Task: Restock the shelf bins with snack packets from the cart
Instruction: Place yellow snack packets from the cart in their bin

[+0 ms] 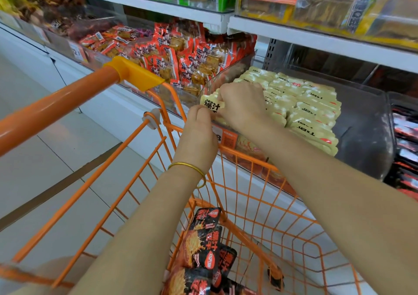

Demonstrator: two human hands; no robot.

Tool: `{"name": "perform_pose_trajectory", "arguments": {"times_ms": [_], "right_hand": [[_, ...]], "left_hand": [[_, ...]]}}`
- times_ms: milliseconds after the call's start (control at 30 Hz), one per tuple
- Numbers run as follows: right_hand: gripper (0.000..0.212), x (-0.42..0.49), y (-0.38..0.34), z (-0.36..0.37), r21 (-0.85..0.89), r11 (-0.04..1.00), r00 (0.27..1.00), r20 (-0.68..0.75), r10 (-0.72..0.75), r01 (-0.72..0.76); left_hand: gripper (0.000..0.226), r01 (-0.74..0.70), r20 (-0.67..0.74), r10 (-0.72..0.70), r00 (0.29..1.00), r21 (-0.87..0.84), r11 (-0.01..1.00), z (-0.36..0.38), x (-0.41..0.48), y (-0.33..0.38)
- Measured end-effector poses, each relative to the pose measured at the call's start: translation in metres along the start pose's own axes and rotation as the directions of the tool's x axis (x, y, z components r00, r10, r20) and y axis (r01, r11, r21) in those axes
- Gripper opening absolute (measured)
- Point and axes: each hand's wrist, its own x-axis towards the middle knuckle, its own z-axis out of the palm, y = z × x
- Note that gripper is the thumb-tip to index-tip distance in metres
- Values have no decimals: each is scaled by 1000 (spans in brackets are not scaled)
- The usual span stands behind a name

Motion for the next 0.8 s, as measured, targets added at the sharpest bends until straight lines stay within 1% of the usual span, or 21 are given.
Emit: {"name": "perform_pose_trajectory", "arguments": {"times_ms": [133,233,333,400,467,533,600,700,767,800], "right_hand": [[23,-1,-5,6,5,1000,1000,-10,-12,12],[18,-8,1,7,-21,999,999,-37,-38,37],[14,-13,4,6,-42,997,998,-22,-60,59],[16,-11,1,4,-33,997,997,-26,-67,66],[19,-9,-3,5,-11,998,997,-36,-69,69],[20,-7,-4,7,-5,997,996,-48,-80,80],[22,-5,-3,9,-16,996,995,-34,-89,88],[22,-5,-4,7,-15,996,996,-21,-89,89],[31,-4,-1,5,18,997,997,-25,-75,76],[38,-5,3,3,63,996,998,-24,-54,55]], "left_hand": [[38,7,-5,-7,1000,-8,1000,1,1,0],[40,0,1,0,1000,-4,1000,-1,0,1],[48,-26,17,25,1000,52,998,0,1,1],[51,-21,26,19,999,71,997,1,3,2],[49,-10,51,7,999,68,998,2,4,2],[43,3,63,-6,998,48,999,2,5,2],[38,25,68,-27,997,26,999,2,5,2],[38,19,75,-20,997,11,1000,1,5,2],[38,2,72,-2,997,1,1000,0,2,0],[36,-3,74,4,997,-13,1000,-1,1,-2]]}}
